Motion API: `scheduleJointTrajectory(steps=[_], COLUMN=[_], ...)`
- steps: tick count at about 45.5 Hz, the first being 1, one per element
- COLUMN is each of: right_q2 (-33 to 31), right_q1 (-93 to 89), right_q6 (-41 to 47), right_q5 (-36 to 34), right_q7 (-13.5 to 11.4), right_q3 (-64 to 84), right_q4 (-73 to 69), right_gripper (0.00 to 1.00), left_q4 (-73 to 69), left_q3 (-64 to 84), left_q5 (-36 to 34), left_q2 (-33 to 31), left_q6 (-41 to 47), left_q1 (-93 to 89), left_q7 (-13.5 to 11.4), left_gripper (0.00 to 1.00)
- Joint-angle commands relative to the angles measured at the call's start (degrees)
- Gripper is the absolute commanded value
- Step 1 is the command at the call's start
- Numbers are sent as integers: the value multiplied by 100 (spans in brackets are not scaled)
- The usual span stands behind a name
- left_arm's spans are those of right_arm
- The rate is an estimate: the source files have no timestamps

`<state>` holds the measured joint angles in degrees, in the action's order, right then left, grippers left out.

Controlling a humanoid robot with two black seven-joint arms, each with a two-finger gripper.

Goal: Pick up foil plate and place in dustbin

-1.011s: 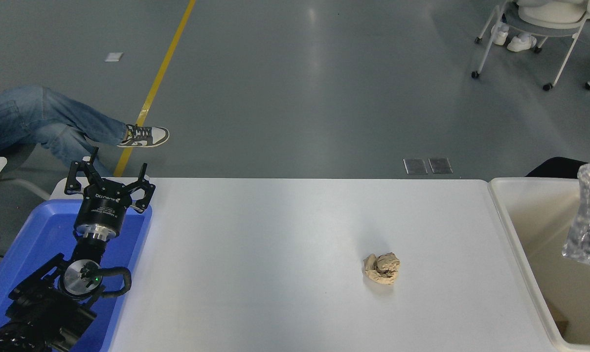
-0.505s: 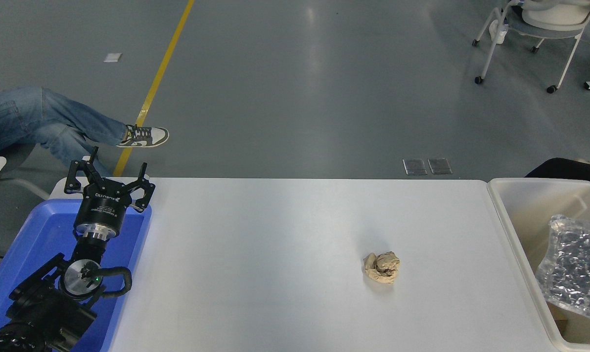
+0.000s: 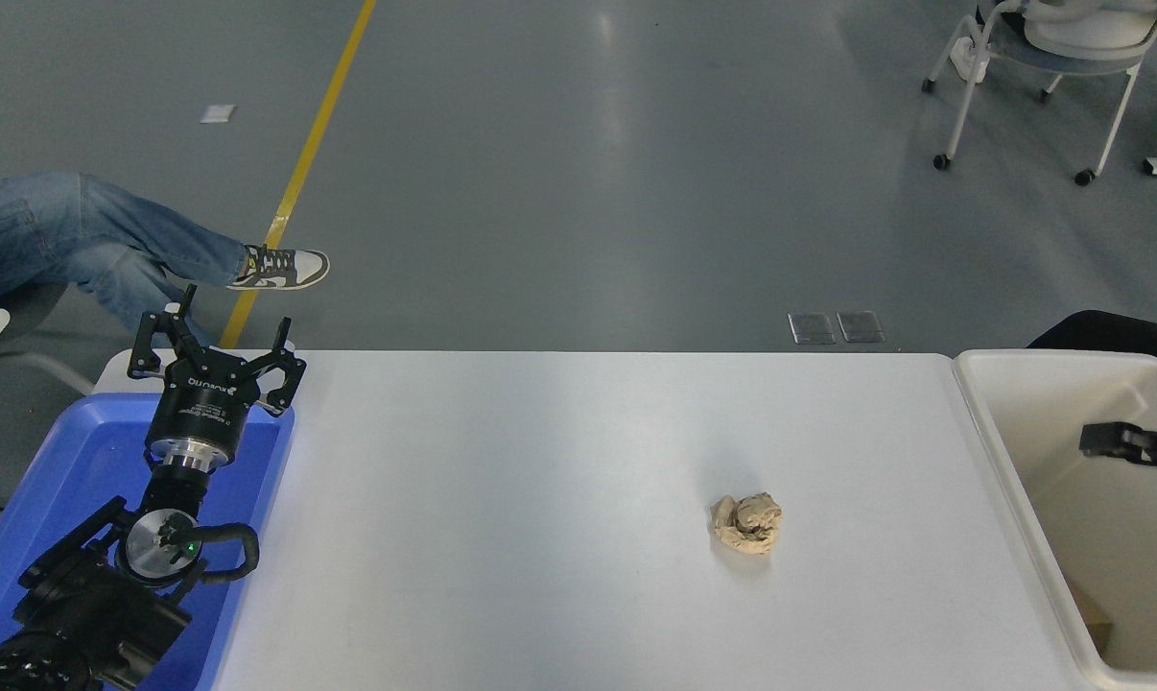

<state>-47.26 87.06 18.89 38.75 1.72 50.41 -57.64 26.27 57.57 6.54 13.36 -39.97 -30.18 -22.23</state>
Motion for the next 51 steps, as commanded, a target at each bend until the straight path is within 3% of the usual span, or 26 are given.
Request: scheduleJointTrajectory(steps=[1, 9, 18, 24, 51], right_q2=[647, 1684, 2915, 3390, 3962], right_q1=[3114, 4003, 4319, 4487, 4874], right_q6=[1265, 2215, 2347, 2497, 2611], right_q5=[-1113, -2986, -3699, -4164, -4411], right_q7=[-5, -14, -67, -67, -23], right_q3=[1840, 1911, 1946, 1964, 1885], right_q4=[-1767, -2347, -2427, -2427, -2410], right_gripper=[100, 100, 100, 100, 100], left_q4=[-8, -8, -8, -8, -8], left_q3=[0, 0, 0, 0, 0], left_q5=[-3, 5, 5, 14, 14], left_q2=[0, 0, 8, 0, 0], left_q6=[-2, 7, 15, 24, 33], left_q1=[3, 12, 12, 21, 21], left_q7=[-1, -1, -10, -19, -27], left_gripper=[100, 100, 100, 100, 100])
